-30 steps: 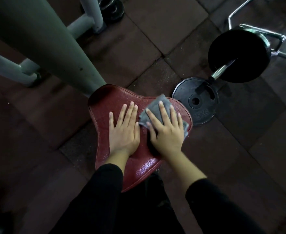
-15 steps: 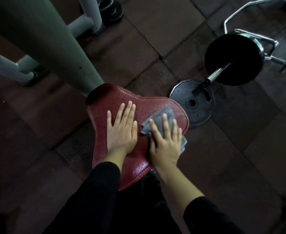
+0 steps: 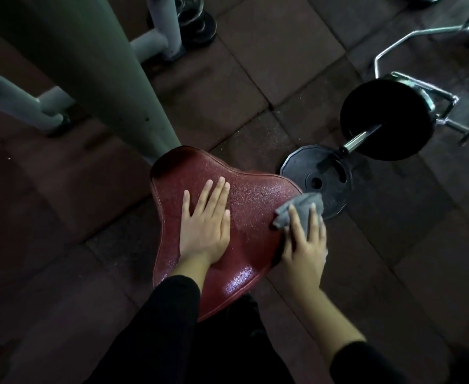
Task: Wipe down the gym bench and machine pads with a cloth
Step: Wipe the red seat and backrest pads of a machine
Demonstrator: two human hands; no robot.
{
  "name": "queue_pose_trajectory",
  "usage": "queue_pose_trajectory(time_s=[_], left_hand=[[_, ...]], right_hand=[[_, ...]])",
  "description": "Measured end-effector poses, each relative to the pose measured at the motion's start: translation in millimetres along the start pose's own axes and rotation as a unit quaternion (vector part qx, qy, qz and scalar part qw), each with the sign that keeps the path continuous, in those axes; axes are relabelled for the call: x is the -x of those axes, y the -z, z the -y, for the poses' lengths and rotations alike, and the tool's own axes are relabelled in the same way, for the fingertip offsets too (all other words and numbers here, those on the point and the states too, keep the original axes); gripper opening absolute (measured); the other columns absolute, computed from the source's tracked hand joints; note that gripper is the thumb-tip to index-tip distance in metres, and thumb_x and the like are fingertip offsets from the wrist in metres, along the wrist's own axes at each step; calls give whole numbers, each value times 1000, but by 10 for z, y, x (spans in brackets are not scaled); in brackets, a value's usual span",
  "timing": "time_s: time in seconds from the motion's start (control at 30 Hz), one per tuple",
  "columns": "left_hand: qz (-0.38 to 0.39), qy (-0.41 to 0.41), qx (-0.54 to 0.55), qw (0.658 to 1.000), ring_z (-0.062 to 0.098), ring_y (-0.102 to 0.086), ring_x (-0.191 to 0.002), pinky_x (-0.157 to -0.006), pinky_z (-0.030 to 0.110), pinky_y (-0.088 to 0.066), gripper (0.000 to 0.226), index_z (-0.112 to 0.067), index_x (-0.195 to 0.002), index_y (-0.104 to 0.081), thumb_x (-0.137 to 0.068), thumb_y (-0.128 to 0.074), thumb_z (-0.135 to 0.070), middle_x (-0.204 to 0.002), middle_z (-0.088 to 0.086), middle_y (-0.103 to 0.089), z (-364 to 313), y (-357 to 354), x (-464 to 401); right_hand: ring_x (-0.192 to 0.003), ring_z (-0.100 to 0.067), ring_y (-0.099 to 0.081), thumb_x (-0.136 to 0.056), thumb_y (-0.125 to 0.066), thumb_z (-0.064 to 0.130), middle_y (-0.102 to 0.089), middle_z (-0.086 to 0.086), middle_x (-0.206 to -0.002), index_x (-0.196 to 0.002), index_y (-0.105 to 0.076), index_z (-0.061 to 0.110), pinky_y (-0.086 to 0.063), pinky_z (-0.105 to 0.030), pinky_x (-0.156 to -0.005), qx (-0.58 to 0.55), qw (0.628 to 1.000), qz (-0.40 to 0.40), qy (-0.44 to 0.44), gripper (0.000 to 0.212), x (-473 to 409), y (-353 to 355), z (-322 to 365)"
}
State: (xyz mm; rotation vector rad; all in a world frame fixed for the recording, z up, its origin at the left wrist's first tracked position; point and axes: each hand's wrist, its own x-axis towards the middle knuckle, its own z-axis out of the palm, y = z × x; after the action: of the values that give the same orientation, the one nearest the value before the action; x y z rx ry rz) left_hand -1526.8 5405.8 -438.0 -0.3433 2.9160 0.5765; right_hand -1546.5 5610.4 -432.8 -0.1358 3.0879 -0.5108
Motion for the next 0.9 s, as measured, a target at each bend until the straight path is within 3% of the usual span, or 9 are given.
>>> queue_pose_trajectory(time_s=[0.07,0.13,0.27,0.47,0.57,0.7,0.8,0.9], left_hand=[[2,-4,-3,1000,9,-9,-148,-119,48,0,55,-21,-153,-20,-99,-23,-33,-160,-10,-16,9,2,-16],[7,-4,-2,1000,9,-9,-148,-119,48,1,55,-21,-153,-22,-99,-23,-33,-160,-9,-18,18,5,-13],[7,-3,-6,1000,8,-8,-148,-119,48,0,54,-21,-152,-24,-100,-24,-33,-159,-10,-18,-1,24,-15],[13,16,-32,999,9,-11,-148,-118,50,-1,54,-20,-151,-20,-100,-24,-35,-159,-8,-19,-61,46,11],[-24,98,-63,993,12,-16,-147,-118,52,-4,58,-20,-152,-22,-99,-25,-42,-159,-5,-17,-104,67,80],[-75,291,-46,953,14,-10,-148,-118,52,0,65,-18,-153,-21,-96,-23,-50,-161,-1,-15,-217,-2,397],[-74,370,-12,926,15,-3,-149,-118,52,1,71,-22,-154,-14,-94,-12,-60,-162,-2,-7,-273,-96,545],[-91,382,6,920,16,-4,-149,-119,52,-3,69,-26,-155,-12,-95,-12,-62,-162,-2,-7,-269,-153,563]], right_hand=[[-138,-43,-29,-86,-44,28,-34,-12,-153,-139,-48,29,-29,-54,-110,20,999,20,28,53,175,-28,185],[-139,-40,-28,-84,-46,31,-36,-8,-152,-139,-46,33,-21,-53,-113,36,995,34,81,55,82,-46,323],[-135,-34,-40,-91,-49,40,-42,-2,-149,-136,-52,38,-29,-48,-109,60,974,71,205,45,-533,-31,335],[-114,-35,-54,-87,-46,53,-55,-1,-136,-128,-59,40,-44,-48,-93,20,955,162,248,44,-1089,2,340],[-101,-35,-55,-84,-47,55,-57,-1,-131,-123,-63,39,-48,-46,-84,-7,931,197,308,45,-1274,55,293],[-96,-31,-52,-88,-54,50,-57,-4,-129,-122,-64,35,-47,-42,-79,16,872,157,464,39,-1290,100,177],[-109,-34,-51,-92,-53,49,-54,-5,-134,-129,-59,36,-45,-47,-92,20,835,160,527,39,-1278,44,187],[-124,-36,-44,-94,-47,51,-46,-4,-145,-134,-53,39,-31,-50,-110,19,822,174,541,42,-1249,-32,235]])
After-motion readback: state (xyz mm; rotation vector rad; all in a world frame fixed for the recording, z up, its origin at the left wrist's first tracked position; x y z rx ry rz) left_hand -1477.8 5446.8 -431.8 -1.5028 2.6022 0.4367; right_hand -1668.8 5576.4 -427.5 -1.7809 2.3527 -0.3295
